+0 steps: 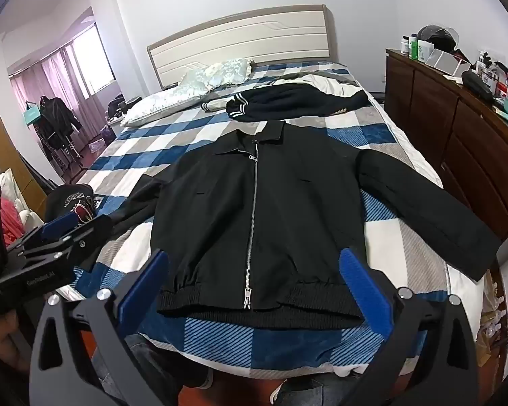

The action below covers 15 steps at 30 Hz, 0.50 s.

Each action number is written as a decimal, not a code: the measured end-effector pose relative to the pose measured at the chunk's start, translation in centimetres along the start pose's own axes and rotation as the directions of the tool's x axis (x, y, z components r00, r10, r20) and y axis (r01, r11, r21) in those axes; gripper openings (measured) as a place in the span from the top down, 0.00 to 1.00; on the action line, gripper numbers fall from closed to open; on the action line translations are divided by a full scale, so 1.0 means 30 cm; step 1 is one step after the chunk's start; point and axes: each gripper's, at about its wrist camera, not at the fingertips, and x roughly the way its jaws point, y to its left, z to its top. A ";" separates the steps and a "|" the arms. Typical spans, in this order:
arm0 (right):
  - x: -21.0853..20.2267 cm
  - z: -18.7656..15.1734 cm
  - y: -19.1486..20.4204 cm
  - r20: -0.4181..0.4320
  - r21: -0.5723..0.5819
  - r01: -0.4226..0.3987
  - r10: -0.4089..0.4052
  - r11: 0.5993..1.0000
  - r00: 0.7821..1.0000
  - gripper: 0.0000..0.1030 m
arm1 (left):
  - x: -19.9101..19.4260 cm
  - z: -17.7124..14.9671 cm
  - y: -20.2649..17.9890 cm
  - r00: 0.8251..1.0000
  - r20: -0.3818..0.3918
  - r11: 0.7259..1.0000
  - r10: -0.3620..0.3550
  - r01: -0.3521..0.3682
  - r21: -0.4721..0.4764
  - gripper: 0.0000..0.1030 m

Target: Fold large clothes

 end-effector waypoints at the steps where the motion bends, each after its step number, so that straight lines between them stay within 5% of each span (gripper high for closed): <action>1: 0.001 -0.002 0.001 0.003 -0.001 0.001 -0.001 1.000 1.000 0.04 | 0.002 0.000 0.000 1.000 0.000 1.000 0.003 -0.003 0.002 0.05; 15: 0.001 0.002 0.008 0.012 0.006 0.000 0.000 1.000 1.000 0.04 | 0.012 -0.014 -0.028 1.000 0.001 1.000 -0.003 0.003 0.011 0.05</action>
